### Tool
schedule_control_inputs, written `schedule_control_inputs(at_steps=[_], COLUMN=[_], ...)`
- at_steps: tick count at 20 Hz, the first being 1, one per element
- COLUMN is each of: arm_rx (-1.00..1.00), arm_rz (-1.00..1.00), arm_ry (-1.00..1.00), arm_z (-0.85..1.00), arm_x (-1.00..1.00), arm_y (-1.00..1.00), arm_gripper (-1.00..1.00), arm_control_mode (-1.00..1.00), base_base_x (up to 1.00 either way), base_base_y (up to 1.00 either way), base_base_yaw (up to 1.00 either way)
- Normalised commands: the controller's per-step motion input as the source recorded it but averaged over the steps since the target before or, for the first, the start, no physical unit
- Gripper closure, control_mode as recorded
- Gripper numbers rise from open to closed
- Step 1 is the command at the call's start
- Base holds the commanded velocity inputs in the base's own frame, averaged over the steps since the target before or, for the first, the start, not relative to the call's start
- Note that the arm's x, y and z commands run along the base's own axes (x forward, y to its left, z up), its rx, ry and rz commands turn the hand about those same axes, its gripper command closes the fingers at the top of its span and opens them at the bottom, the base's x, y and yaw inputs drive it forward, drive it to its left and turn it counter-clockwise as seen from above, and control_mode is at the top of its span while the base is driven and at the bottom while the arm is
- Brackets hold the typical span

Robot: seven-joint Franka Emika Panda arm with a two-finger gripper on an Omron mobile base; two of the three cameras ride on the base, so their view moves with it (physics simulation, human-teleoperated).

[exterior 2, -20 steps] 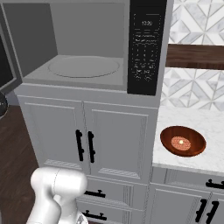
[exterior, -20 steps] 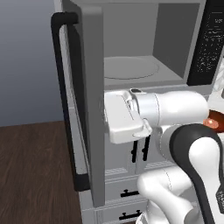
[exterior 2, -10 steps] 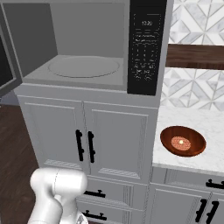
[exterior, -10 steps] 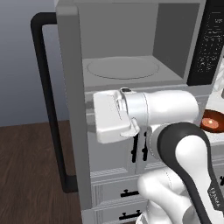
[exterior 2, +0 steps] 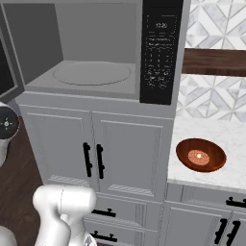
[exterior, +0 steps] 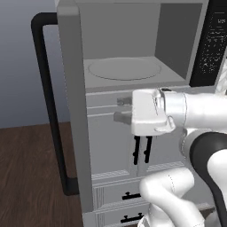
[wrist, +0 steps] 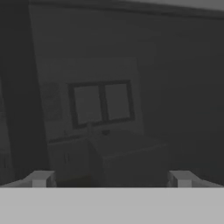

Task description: Open the microwave, place the bowl with waffle inside the microwave, then close the microwave door and turn it on.

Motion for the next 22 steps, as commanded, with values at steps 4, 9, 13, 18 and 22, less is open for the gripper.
schedule_control_inputs(at_steps=[4, 9, 13, 18, 22], arm_rx=[0.01, 0.0, 0.0, 0.03, 0.08], arm_rz=[-0.42, -0.41, -0.4, -0.35, -0.31], arm_ry=[0.18, 0.24, 0.34, 0.32, 0.26], arm_z=[0.02, 0.11, 0.19, 0.03, -0.15], arm_x=[0.05, 0.19, 0.31, 0.18, 0.0], arm_y=[-1.0, -1.0, -1.0, -1.0, -1.0], arm_gripper=[-1.0, -1.0, -1.0, -1.0, -1.0], arm_control_mode=[-1.0, -1.0, -1.0, -1.0, -1.0], base_base_x=[0.0, 0.0, 0.0, 0.0, 0.0], base_base_y=[0.0, 0.0, 0.0, 0.0, 0.0], base_base_yaw=[0.0, 0.0, 0.0, 0.0, 0.0])
